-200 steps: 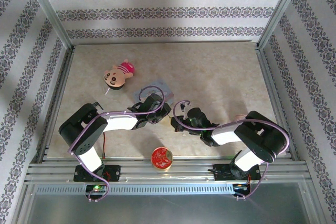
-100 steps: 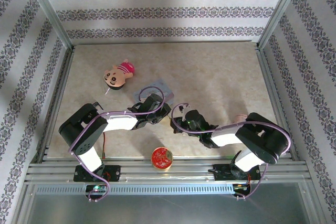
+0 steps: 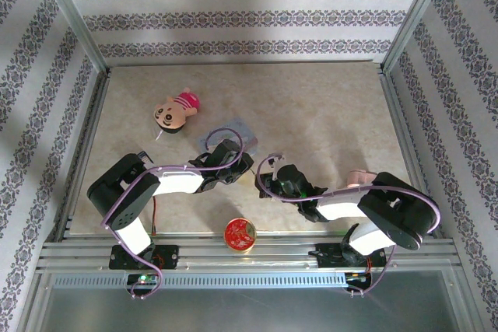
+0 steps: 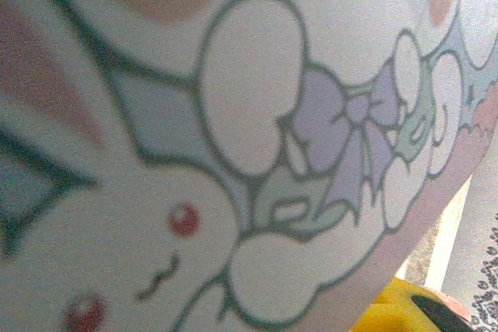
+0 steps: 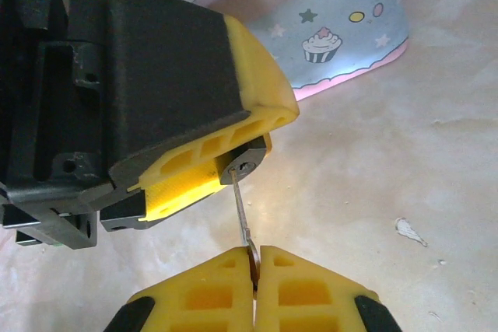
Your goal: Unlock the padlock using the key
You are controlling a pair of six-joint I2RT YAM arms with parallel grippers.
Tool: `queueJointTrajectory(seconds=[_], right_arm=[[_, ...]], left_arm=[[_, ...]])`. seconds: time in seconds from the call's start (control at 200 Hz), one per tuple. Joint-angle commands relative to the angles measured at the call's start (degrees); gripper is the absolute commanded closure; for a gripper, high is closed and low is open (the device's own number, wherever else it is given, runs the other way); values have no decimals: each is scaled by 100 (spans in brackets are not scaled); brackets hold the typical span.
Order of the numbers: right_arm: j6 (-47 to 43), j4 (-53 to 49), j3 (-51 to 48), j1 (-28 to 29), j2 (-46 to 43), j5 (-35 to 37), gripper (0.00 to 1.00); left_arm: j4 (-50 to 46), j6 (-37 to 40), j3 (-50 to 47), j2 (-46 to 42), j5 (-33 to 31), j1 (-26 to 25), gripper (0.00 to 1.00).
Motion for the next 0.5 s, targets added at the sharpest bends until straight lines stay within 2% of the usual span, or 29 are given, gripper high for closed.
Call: queueJointTrajectory(seconds=[0.0, 0.495], right_arm=[[-76, -17, -42, 55, 44, 101, 100], [-153, 37, 275, 64, 269, -16, 100]], left_arm=[[337, -234, -47, 116, 183, 68, 79], [400, -277, -20, 185, 272, 77, 79]])
